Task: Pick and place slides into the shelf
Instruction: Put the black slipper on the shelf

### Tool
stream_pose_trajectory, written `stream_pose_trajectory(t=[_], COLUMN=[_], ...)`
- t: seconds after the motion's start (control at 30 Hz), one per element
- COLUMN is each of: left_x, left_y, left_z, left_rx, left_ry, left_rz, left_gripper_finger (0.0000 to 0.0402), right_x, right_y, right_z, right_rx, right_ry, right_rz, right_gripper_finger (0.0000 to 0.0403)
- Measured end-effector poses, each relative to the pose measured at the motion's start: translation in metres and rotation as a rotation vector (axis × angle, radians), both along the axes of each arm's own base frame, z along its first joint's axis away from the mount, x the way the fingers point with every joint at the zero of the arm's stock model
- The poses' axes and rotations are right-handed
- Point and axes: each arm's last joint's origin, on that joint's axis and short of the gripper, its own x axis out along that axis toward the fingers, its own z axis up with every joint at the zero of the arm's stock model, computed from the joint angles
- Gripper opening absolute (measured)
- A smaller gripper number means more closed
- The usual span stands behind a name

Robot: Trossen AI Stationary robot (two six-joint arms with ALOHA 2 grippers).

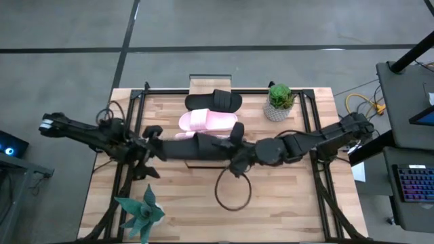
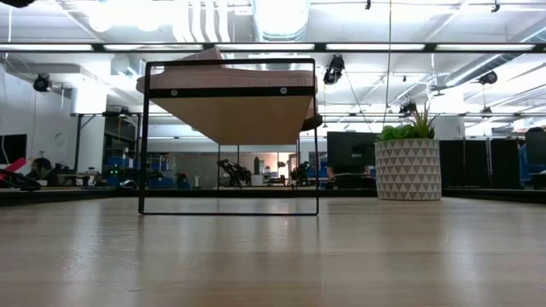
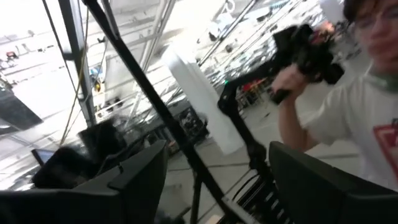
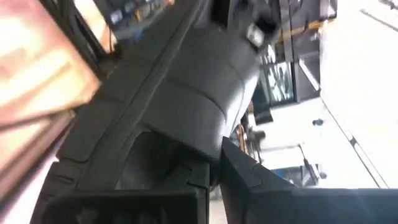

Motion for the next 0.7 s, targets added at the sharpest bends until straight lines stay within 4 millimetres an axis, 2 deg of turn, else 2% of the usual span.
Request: stream_pose_trajectory(t=[0.17,0.3,0.47,0.7], left_x=[-0.019,-0.029,-0.035,-0.044], left_y=[0.004,0.008,0.012,0.016], left_z=[0.009,0.014,0.013,0.006], left_rx=[-0.092,-0.191,-0.185,-0.105], left_ry=[0.009,0.022,0.011,0.040], left_rz=[-0.036,-0.010,0.084,0.207], left_gripper_finger=[0.0264,0.0265,0.0265,0.0265], right_x=[0.005,0.006,0.000,-0.017], right_y=[-0.025,-0.054,-0.106,-0.188], right_z=[-0.001,0.005,0.009,0.016], right_rx=[-0.064,-0.095,-0.127,-0.069], right_ry=[0.025,0.018,0.084,0.070], right_rz=[-0.114,-0.174,-0.188,-0.159], right_gripper_finger=[0.0009,0.0009,0.0009,0.0009])
